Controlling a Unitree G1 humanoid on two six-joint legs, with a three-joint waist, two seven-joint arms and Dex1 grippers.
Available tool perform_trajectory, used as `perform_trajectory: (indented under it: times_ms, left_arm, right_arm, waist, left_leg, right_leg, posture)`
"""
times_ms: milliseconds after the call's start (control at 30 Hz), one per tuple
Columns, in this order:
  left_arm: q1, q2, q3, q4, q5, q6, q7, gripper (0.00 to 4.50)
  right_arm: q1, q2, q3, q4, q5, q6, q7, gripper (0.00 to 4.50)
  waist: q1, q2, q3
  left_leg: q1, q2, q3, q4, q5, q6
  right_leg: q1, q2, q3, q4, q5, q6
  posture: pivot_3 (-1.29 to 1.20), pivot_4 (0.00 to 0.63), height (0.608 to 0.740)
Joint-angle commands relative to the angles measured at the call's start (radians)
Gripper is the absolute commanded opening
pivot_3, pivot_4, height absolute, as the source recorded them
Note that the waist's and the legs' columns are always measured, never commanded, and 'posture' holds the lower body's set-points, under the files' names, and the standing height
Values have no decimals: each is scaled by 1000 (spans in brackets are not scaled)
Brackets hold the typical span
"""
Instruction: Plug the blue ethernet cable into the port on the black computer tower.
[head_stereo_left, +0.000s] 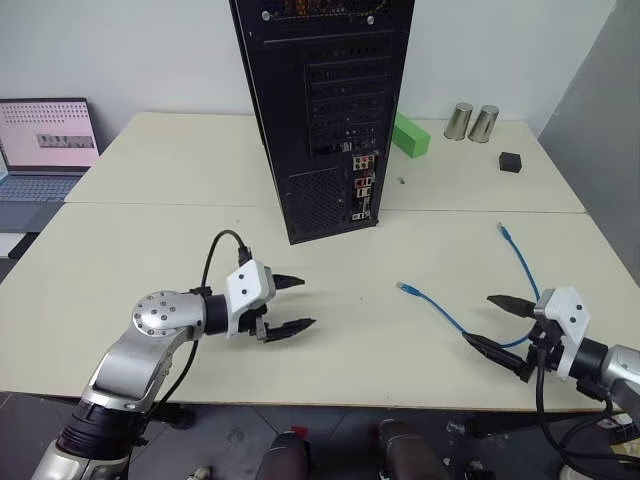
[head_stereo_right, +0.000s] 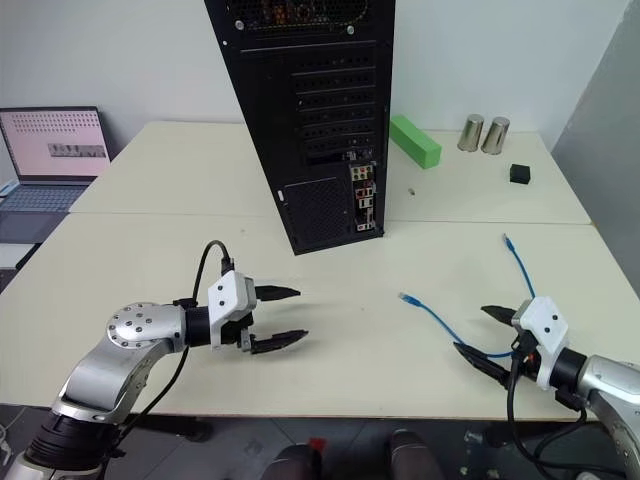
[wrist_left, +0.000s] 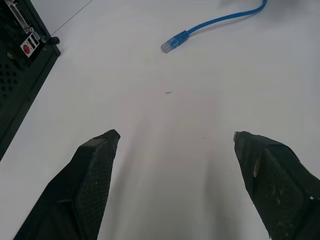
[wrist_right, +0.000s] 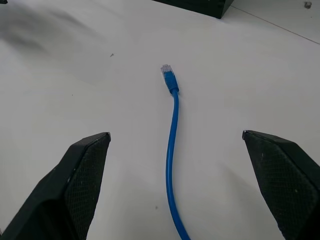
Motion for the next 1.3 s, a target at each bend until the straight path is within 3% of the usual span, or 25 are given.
perform_trajectory:
  times_ms: [33,367,633,1067,1300]
  left_arm:
    - [14,8,7,-44,-22,-30,-27,3935]
    - [29,5,-12,-63,15,-56,-18,3935]
    - [18,32,-70,-79,49,-24,-39,3935]
    - [-31,1,-73,-63,-8,-15,-74,3935]
    - [-39,-16,-82,-28,10,-48,-69,3935]
  right_arm:
    - [-9,1,-8,-30,2,-5,7,4490]
    - [-50,22,17,-43,8,26,-25,4490]
    - [-182,72,144,-7,-32,87,-95,4490]
    - [-408,163,337,283,-194,41,-91,4490]
    - [-436,184,350,348,-246,20,-93,2969]
  waist:
    - [0,0,0]
    - [0,0,0]
    - [-2,-1,1]
    - [-1,-2,1]
    - [-1,-1,1]
  left_leg:
    - [0,0,0,0,0,0]
    - [0,0,0,0,0,0]
    - [0,0,0,0,0,0]
    - [0,0,0,0,0,0]
    - [0,0,0,0,0,0]
  right_leg:
    - [0,0,0,0,0,0]
    - [0,0,0,0,0,0]
    - [0,0,0,0,0,0]
    - [0,0,0,0,0,0]
    - [0,0,0,0,0,0]
  posture:
    - [0,150,740]
    - [0,150,740]
    - [0,150,740]
    - [0,150,740]
    - [0,150,740]
